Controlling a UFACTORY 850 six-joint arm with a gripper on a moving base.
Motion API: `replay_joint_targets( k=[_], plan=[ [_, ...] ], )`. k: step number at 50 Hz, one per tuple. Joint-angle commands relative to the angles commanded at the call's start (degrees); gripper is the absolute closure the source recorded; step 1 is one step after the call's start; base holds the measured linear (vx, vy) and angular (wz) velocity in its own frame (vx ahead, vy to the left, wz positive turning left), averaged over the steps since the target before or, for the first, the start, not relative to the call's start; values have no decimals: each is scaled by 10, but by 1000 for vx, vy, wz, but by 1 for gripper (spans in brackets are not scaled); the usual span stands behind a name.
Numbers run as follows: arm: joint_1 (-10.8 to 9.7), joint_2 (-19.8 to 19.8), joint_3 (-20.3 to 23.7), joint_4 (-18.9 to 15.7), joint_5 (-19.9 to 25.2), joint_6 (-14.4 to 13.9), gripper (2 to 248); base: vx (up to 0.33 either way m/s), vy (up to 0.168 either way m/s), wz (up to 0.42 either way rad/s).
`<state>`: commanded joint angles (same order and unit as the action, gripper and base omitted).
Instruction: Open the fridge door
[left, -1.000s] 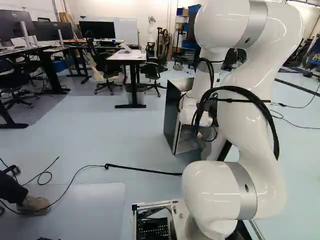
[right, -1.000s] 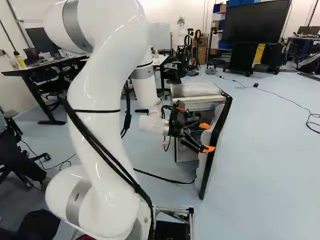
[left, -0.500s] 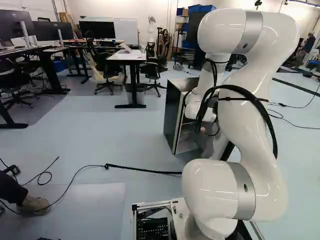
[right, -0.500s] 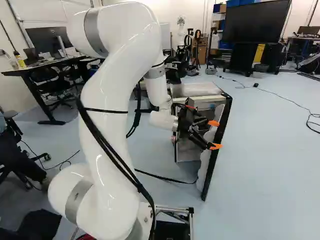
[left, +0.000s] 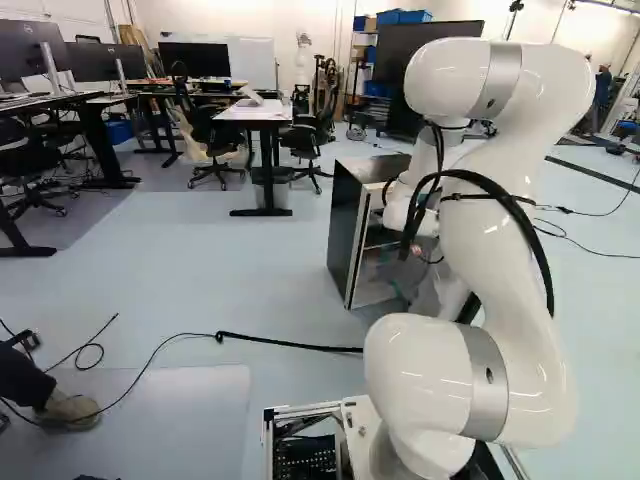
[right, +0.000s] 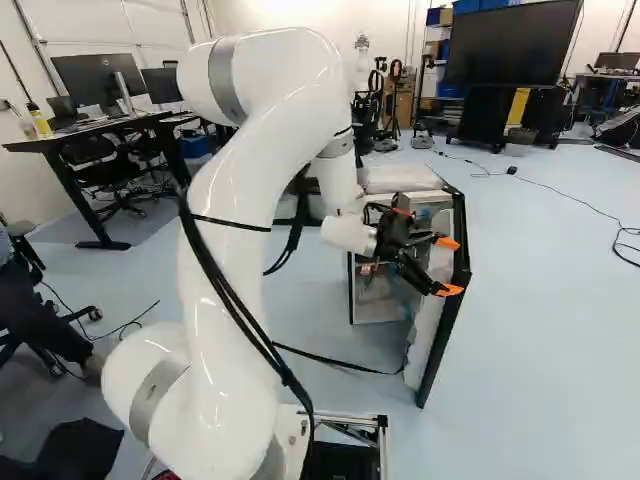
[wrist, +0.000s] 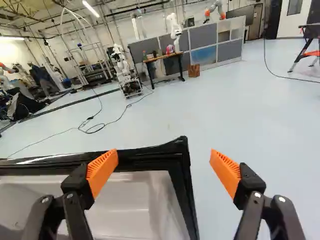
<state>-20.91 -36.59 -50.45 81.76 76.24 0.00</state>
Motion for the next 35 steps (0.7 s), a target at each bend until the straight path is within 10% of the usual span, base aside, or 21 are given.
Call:
replay_joint_targets(
  k=[35],
  plan=[
    [-84,-39,-73,80,-10,0,3,0,0,0]
  ],
)
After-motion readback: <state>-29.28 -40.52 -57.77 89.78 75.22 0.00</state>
